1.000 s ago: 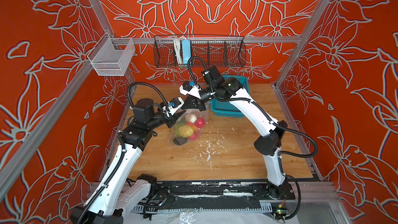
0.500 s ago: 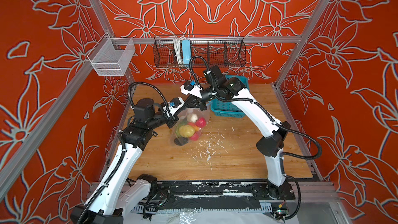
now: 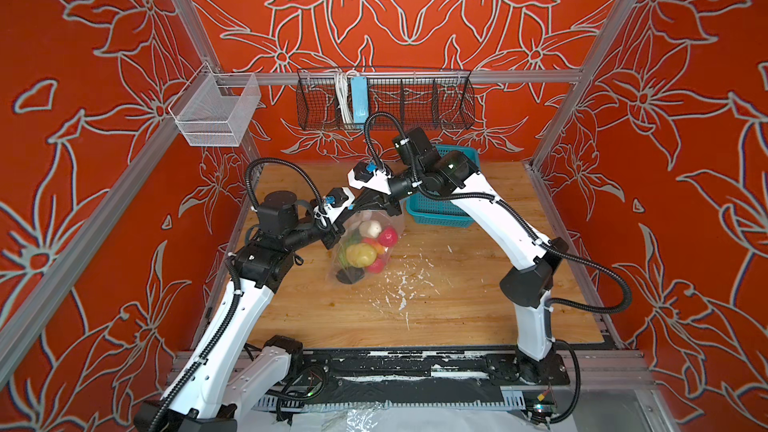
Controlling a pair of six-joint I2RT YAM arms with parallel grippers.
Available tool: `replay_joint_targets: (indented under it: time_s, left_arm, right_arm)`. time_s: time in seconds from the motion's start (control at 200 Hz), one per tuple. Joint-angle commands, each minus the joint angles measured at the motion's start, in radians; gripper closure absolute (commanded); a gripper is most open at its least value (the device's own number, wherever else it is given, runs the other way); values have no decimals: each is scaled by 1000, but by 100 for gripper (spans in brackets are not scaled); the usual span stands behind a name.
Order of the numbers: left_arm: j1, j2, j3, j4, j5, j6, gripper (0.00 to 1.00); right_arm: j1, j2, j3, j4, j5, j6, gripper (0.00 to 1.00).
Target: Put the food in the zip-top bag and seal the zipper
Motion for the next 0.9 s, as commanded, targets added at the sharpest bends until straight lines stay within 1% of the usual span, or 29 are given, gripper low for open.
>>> replay_joint_targets:
  time_s: [0.0, 0.165, 0.355, 0.44, 0.566, 0.711, 0.891]
  left_arm:
    - [1, -36, 33, 109, -19, -20, 100]
    - [0, -47, 23, 141, -58, -31, 100]
    - [1, -74, -14, 208, -92, -53, 100]
    - [1, -76, -13, 209, -117, -60, 100]
    - [1, -74, -4, 191, -118, -68, 100]
    - [2, -90, -18, 216, -126, -80, 100]
    - [2, -99, -50, 264, -195, -103, 100]
  right_arm:
    - [-21, -24, -22, -78, 79, -36, 100]
    - [-28, -22, -32, -83, 119, -36, 100]
    - [-44, -21, -38, -92, 133, -33, 100]
    - [-49, -20, -40, -84, 173, -17, 100]
    - [-59, -17, -39, -79, 197, -5, 100]
    - [-69, -15, -39, -78, 213, 6, 100]
    - [-86, -10, -41, -78, 238, 22, 100]
